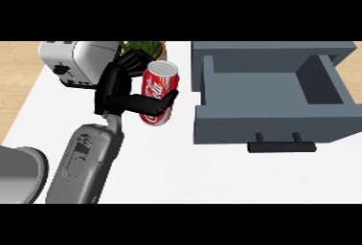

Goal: Pick up the can, place it into the drawer and close the drawer

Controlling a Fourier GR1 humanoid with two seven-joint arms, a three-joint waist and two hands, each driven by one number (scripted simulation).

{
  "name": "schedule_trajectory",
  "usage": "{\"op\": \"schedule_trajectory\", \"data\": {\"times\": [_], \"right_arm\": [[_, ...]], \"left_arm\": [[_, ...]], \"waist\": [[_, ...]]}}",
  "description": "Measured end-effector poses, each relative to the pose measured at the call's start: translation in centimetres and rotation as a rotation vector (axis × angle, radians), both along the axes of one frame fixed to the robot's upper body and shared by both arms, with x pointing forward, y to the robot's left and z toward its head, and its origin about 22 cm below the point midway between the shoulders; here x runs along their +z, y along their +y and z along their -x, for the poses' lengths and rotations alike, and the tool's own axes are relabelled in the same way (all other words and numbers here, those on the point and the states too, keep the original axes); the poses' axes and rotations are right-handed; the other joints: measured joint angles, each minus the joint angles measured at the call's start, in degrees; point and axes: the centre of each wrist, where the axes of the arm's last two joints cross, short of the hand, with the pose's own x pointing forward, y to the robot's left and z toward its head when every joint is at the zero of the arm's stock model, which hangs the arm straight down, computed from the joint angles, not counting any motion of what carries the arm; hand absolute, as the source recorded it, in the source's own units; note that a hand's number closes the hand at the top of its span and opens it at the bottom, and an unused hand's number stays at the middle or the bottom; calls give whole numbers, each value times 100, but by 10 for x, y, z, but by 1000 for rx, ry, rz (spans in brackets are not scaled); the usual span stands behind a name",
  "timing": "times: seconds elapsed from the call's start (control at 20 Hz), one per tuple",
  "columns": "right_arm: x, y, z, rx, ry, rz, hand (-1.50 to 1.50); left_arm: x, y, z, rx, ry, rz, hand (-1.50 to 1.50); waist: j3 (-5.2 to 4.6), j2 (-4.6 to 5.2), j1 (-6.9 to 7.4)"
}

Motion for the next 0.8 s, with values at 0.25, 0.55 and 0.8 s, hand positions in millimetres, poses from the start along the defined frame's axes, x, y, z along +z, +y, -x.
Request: {"op": "schedule_trajectory", "data": {"times": [0.25,0.55,0.8], "right_arm": [[-5,-3,-5,-4,-5,-3,-150],[2,-5,-4,-4,0,5,-150],[-1,-9,-6,-2,2,-2,-150]], "left_arm": [[38,-41,-11,-27,-32,-24,150],[76,-80,-27,-33,-62,-43,150],[106,-108,-36,-36,-59,-50,150]], "waist": [[1,7,-23],[0,12,-61],[1,18,-85]]}}
